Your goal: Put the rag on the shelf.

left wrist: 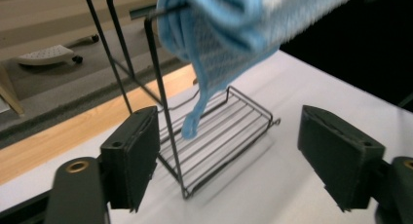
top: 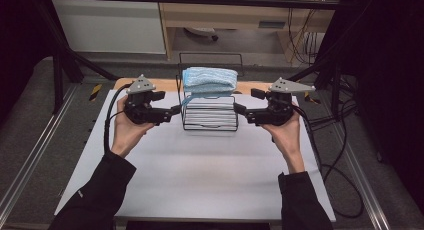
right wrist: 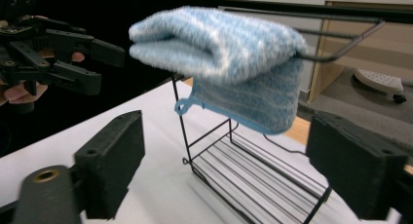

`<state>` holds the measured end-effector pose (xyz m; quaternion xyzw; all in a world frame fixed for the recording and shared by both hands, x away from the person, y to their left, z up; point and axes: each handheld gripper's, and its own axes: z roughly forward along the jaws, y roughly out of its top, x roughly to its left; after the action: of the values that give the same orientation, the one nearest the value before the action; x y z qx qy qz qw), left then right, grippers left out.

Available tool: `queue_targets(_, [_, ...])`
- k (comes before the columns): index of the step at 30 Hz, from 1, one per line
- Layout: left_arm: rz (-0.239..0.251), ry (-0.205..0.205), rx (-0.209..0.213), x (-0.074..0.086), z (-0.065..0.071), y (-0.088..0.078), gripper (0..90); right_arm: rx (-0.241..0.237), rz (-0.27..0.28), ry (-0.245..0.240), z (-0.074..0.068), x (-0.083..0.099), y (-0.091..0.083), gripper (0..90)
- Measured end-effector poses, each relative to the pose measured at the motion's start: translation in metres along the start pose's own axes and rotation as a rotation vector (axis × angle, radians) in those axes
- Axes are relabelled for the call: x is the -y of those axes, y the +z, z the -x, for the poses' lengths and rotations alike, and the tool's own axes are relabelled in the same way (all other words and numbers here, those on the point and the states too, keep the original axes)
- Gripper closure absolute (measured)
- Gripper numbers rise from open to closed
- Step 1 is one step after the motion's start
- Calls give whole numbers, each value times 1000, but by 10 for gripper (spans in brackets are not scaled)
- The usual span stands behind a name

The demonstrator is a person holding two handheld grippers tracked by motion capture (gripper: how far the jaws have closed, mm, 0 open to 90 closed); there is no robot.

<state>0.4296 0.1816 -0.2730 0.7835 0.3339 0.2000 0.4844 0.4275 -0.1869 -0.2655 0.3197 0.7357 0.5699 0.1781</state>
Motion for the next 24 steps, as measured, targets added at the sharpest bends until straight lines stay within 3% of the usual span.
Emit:
queue_targets(8, [-59,-5,1,40,-2,-4,111,-8,-62,24,3,30,-9,45])
queue_targets(9, [-69,-10,-1,51,-2,-4,105,-8,-71,29,4,34,-9,40])
queue_targets(10, [-69,-10,-1,51,-2,-4,103,-6,-80,32,4,38,-10,35])
queue_targets(12, [-81,-16,-2,68,-3,-5,102,-1,-98,37,5,47,-11,26])
queue_targets(13, [-81,-16,-2,68,-3,-5,102,-1,-105,39,5,52,-11,21])
queue_targets(18, [-106,-28,-8,97,-5,-5,101,-2,-130,47,4,71,-13,11])
queue_targets(24, [-132,-51,-30,135,-12,-9,105,-4,-184,70,8,108,-17,6])
